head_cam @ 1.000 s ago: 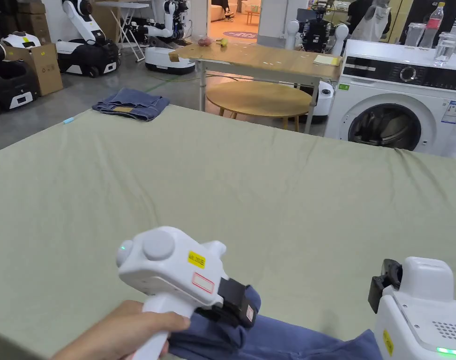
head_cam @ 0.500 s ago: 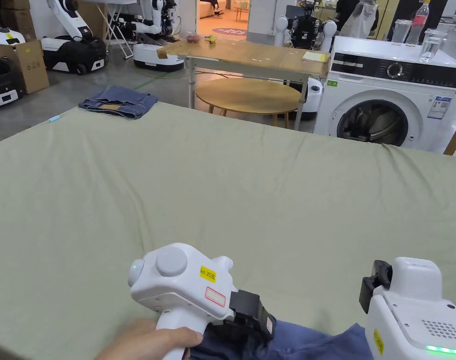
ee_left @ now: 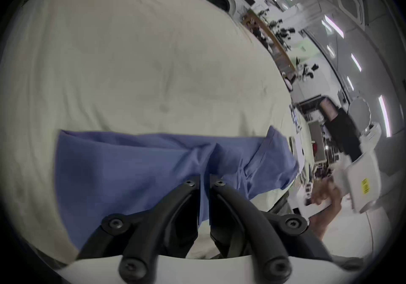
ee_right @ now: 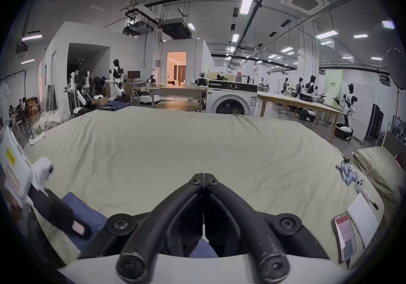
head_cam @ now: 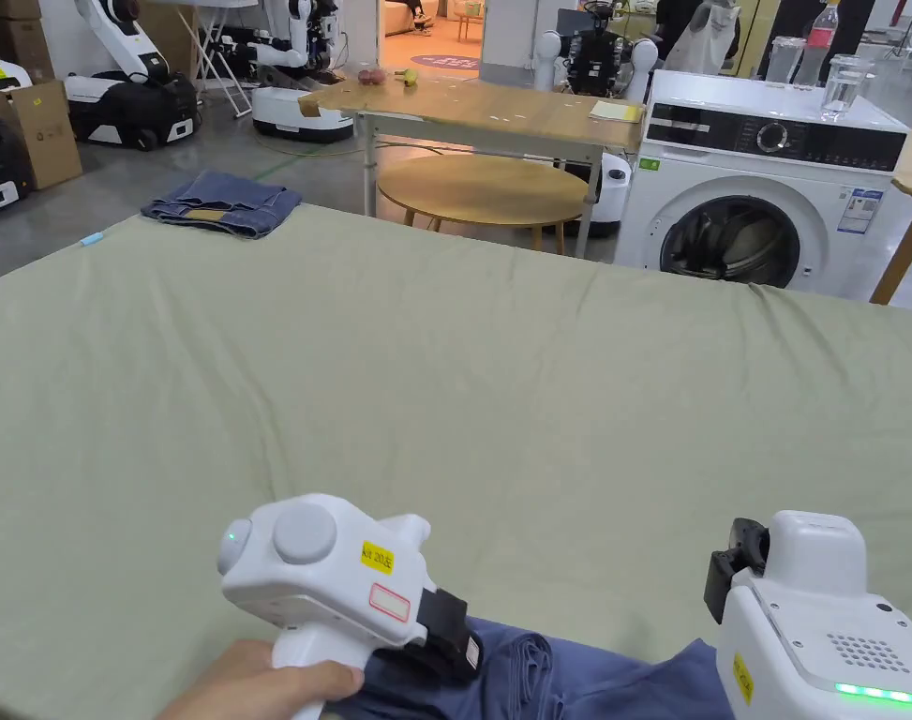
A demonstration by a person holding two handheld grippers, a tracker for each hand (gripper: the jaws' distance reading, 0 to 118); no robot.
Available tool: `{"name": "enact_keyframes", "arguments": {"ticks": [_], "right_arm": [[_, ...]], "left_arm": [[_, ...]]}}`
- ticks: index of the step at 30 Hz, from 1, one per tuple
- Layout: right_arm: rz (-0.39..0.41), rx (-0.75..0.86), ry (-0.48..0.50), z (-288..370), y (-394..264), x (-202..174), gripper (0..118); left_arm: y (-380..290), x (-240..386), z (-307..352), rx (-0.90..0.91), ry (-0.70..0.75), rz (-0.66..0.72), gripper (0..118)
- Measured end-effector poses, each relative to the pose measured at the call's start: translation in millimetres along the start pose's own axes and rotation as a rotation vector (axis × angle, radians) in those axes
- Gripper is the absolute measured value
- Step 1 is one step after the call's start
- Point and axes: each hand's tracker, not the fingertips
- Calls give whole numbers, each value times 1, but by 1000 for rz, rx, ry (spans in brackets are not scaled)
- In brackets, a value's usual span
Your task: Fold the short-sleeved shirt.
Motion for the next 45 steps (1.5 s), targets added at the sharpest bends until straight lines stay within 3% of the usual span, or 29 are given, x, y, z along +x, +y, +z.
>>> {"name": "enact_keyframes", "arguments": {"ticks": [3, 5, 9, 11, 15, 20, 22, 27, 35, 38, 42, 45], "right_arm": [[-2, -1, 1, 0, 0, 0, 0], [1, 0, 1, 0, 1, 1, 0], [5, -4, -2, -2, 0, 2, 0], [-2, -8, -3, -3, -1, 3, 0], [-5, -10, -7, -3, -2, 5, 0], [-18, 1, -8, -2, -4, 6, 0], [-22, 8, -7, -1, -3, 6, 0], [-19, 15, -3, -1, 0, 5, 0], [-25, 2, 9, -3, -2, 1, 0], [-31, -3, 14, -4, -3, -1, 0], [-28, -10, 18, -4, -4, -4, 0], [-59, -26, 40, -5, -4, -3, 0]], "left_arm": [[-6, -3, -17, 2, -221, 68, 3], [-8, -1, -27, 31, -283, 32, 3], [-9, -19, -56, -30, -191, 105, 0], [-9, -24, -59, 7, -302, 145, 0], [-9, -13, -49, -3, -226, 85, 0], [0, -2, -8, 63, -251, 58, 1], [4, -5, 18, 121, -279, 50, 25], [7, -38, 80, 238, -174, 33, 61], [-17, -117, 92, 162, -47, 106, 62], [-30, -138, 68, 92, -166, 160, 62], [-36, -141, 43, 154, -418, 199, 62], [-33, -160, 25, 167, -456, 238, 57]]}}
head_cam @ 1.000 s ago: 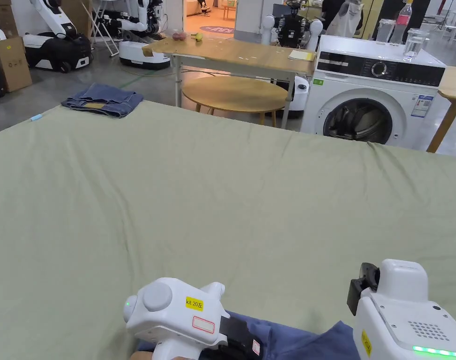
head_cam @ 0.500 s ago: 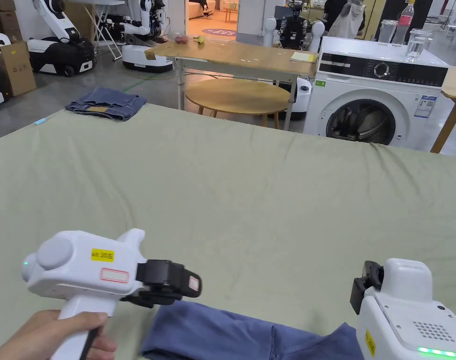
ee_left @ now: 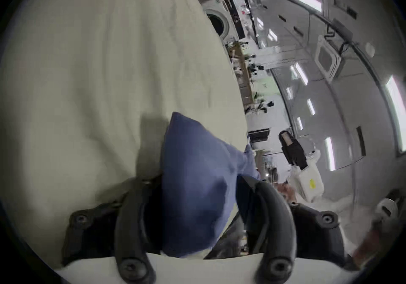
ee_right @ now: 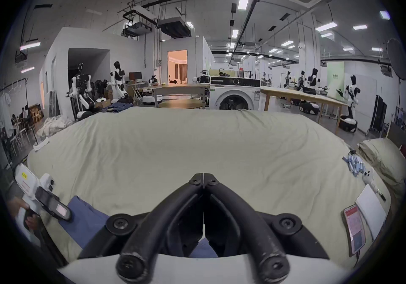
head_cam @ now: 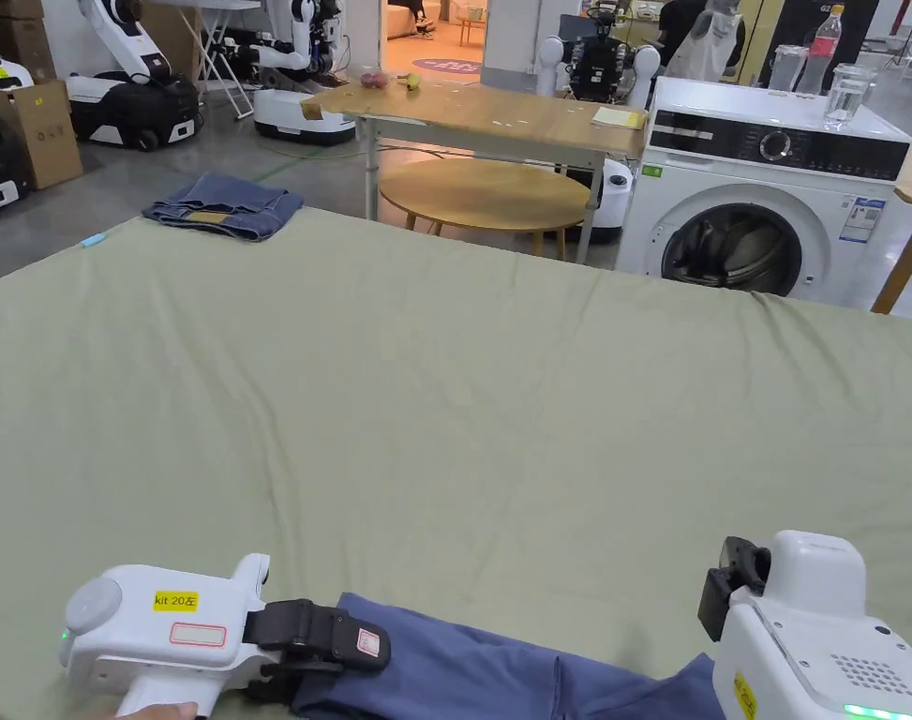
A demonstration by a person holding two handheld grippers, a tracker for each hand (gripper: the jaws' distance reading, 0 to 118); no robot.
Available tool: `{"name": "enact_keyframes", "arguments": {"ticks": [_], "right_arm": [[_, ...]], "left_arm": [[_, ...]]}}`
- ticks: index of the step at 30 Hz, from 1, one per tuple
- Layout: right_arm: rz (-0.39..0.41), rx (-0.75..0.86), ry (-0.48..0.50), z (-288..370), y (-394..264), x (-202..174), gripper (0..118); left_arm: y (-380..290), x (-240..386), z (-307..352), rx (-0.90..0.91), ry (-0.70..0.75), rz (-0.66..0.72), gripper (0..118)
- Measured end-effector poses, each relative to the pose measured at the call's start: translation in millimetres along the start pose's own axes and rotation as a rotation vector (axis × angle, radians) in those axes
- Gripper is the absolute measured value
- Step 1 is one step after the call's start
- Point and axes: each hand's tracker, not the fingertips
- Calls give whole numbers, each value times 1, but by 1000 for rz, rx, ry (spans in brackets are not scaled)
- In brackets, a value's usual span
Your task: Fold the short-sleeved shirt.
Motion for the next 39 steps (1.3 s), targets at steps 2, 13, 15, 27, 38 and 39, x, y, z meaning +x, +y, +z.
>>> {"name": "enact_keyframes", "arguments": {"ticks": [2, 13, 15, 27, 38, 39], "right_arm": [[-8, -3, -6, 0, 0, 0, 0], [11, -4, -29, 3, 3, 10, 0], [11, -6, -28, 3, 4, 10, 0], [8, -9, -1, 1, 4, 1, 0], [4, -12, -9, 3, 3, 5, 0], [2, -13, -10, 4, 2, 6, 0]], "left_arm": [[0, 0, -1, 24, 52, -33, 28], [-8, 60, 49, 148, 125, -181, 10], [-9, 73, 67, 204, 151, -159, 10], [-5, 156, 102, 236, 474, -267, 10], [-13, 220, -14, 2, 419, -378, 10], [-15, 224, -30, -27, 424, -397, 10]]}}
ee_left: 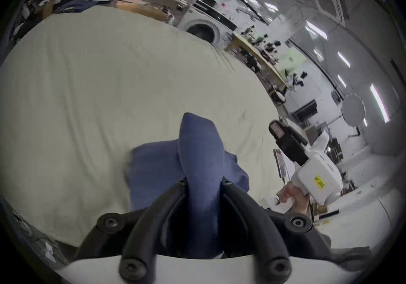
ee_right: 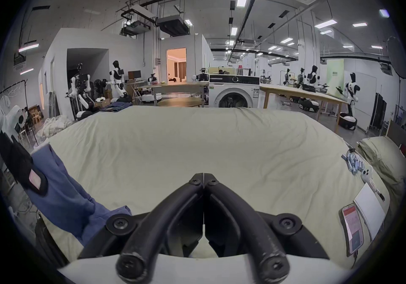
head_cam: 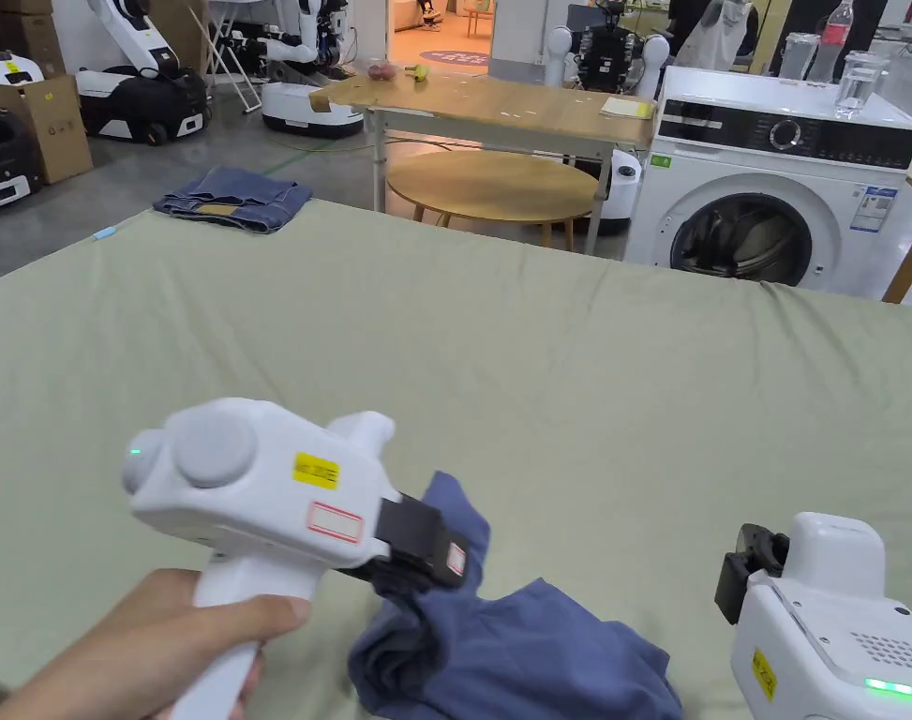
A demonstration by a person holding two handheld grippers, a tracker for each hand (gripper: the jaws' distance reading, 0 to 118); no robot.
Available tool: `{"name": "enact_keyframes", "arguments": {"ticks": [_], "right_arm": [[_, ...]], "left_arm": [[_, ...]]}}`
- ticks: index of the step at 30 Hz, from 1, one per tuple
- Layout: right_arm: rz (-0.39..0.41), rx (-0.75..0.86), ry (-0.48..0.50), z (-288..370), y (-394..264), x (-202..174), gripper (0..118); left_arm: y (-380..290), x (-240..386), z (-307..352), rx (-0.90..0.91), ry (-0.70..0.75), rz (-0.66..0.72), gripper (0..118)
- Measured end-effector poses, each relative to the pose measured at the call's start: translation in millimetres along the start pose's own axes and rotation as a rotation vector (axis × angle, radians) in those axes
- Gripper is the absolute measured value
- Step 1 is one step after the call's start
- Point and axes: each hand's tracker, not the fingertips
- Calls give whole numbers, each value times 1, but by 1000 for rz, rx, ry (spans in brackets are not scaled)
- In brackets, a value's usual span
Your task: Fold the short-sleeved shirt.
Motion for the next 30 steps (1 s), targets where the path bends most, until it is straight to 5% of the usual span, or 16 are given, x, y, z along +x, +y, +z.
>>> {"name": "enact_keyframes", "arguments": {"ticks": [13, 16, 20, 28, 30], "right_arm": [[-24, -10, -37, 7, -3, 21, 0], [-28, -10, -42, 8, -3, 23, 0], [-27, -8, -42, 9, -3, 25, 0], [-45, -7, -43, 12, -4, 32, 0], [-46, -11, -43, 12, -5, 32, 0]], "left_arm": [[-13, 30, -146, -207, 79, 36, 10], [-13, 26, -141, -199, 2, 71, 43], [-10, 31, -114, -207, -46, 24, 51], [3, 14, -82, -60, -137, 3, 51], [1, 6, -98, -81, -166, 25, 34]]}}
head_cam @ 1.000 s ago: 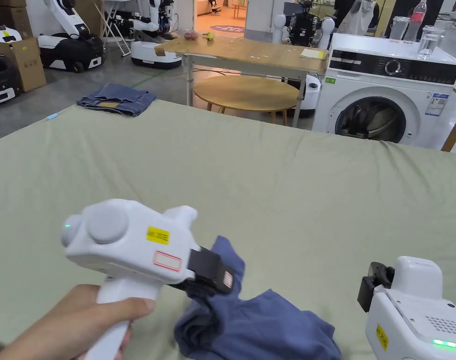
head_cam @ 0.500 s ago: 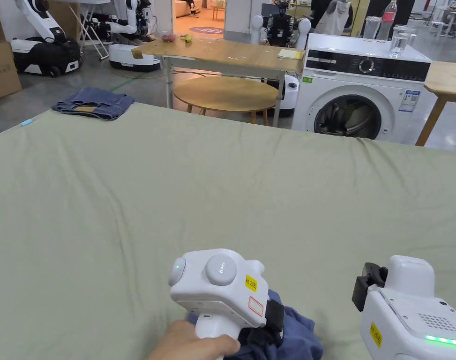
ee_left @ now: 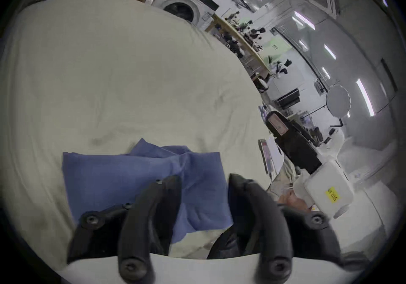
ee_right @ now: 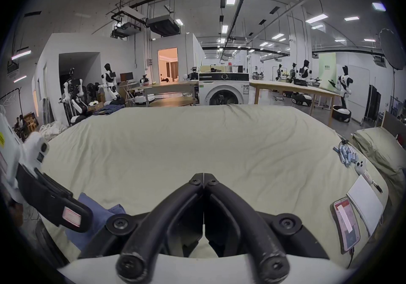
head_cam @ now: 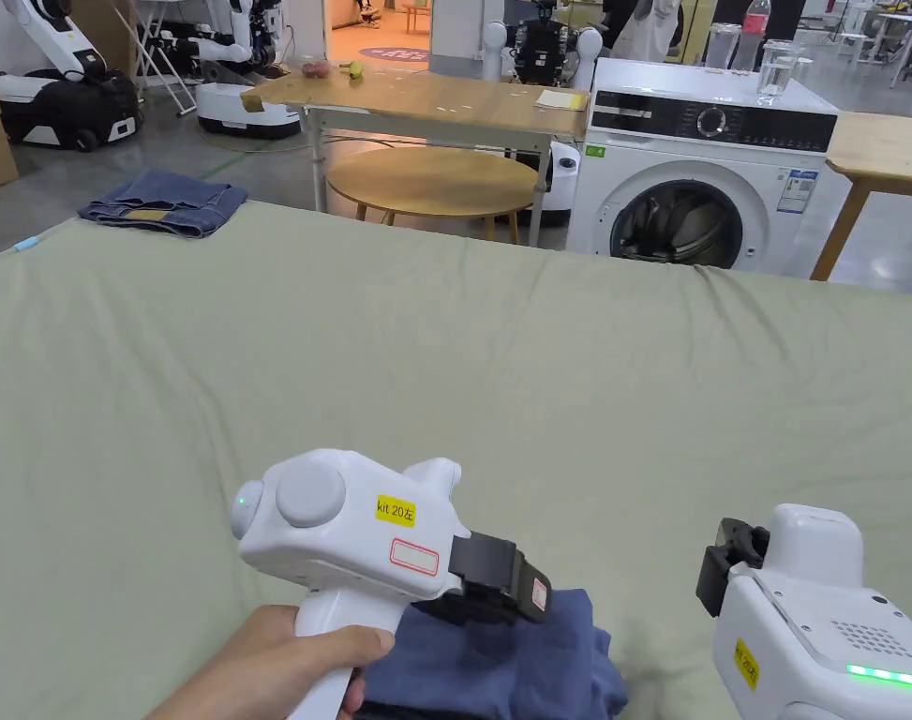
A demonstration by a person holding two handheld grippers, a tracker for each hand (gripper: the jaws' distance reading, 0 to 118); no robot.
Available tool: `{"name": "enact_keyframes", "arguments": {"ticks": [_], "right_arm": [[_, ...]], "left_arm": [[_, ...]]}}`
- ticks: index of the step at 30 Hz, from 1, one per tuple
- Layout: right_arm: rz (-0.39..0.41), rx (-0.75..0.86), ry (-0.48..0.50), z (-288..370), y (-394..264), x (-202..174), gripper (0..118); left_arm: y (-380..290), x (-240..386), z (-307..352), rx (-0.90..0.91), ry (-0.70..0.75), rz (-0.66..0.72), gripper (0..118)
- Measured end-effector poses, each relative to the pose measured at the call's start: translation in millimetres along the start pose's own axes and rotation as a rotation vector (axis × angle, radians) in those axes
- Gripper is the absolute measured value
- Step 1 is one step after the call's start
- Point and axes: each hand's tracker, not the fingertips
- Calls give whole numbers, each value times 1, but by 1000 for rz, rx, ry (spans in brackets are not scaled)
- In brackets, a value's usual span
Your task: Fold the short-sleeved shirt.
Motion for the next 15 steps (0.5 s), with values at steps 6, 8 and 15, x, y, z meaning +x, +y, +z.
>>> {"name": "enact_keyframes", "arguments": {"ticks": [6, 8, 15], "right_arm": [[2, -10, -6, -1, -4, 3, 0], [0, -15, -8, -3, -5, 5, 0], [0, -16, -12, -3, -6, 7, 0]], "left_arm": [[-20, -15, -70, -148, -158, 107, 6], [-26, -20, -89, -161, -150, 139, 1], [-31, -15, -99, -150, -79, 100, 0]]}}
